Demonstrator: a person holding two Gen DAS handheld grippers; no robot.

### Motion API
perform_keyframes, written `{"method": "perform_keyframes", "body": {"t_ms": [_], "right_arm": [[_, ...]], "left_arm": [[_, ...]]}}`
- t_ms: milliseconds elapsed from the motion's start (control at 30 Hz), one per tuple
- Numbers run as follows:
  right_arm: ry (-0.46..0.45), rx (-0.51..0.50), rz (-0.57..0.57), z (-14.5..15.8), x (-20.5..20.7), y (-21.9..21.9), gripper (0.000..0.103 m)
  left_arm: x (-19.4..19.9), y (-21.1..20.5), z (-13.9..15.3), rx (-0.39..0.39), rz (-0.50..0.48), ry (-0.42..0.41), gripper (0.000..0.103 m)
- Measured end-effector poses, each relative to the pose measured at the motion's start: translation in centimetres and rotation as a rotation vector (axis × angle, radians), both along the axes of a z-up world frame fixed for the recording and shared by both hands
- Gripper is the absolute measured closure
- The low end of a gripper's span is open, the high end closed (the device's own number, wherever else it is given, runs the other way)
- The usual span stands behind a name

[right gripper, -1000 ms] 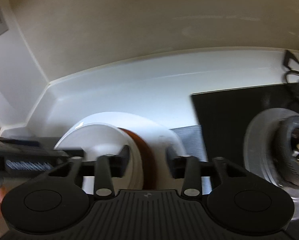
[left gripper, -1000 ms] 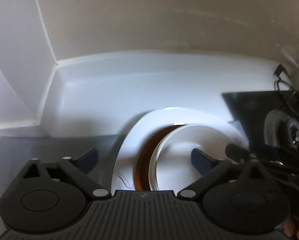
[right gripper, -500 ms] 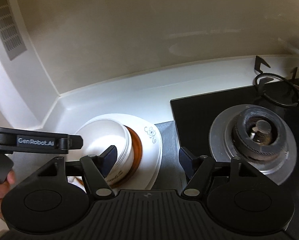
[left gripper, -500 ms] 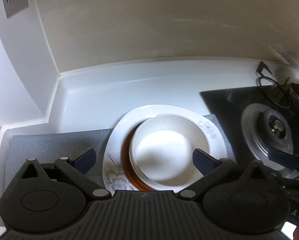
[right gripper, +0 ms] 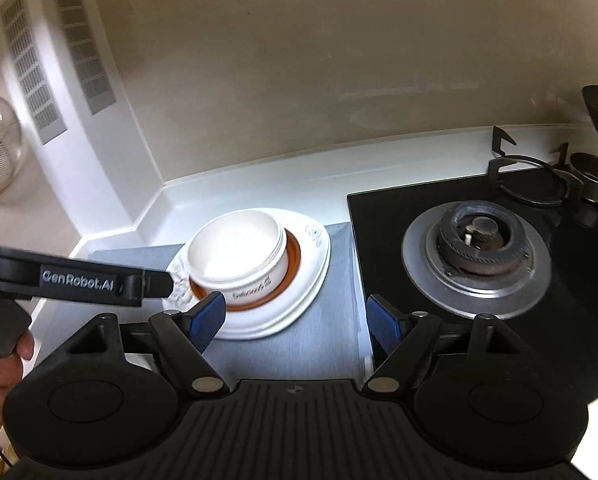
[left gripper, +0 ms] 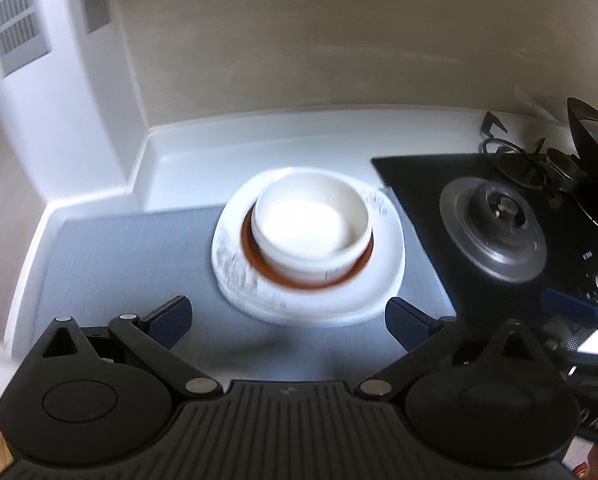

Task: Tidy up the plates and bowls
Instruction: 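Open both grippers and pull them back from the stacked bowl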

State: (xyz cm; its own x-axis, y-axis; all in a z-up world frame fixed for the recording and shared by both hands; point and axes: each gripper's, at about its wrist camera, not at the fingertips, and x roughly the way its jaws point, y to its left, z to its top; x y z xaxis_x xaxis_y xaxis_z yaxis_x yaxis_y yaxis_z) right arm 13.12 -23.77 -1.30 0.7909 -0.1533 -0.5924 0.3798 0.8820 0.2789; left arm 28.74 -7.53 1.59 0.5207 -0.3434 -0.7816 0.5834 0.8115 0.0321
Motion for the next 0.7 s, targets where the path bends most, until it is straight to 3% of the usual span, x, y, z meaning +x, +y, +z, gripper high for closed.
{"method": "perform_keyframes", "body": {"t_ms": [267, 700], "right_arm": [[-0.021, -0.031, 0.025, 0.3, -5.1, 2.6, 0.022], [-0.051, -0.05, 0.156, 0.8, -8.5, 5.6, 0.02]], "left_arm": [[-5.1, 4.0, 0.1, 0.0, 0.067, -0.002, 0.0], [-11.7, 10.2, -0.5, 0.034, 0.213, 0.008, 0.0]]}}
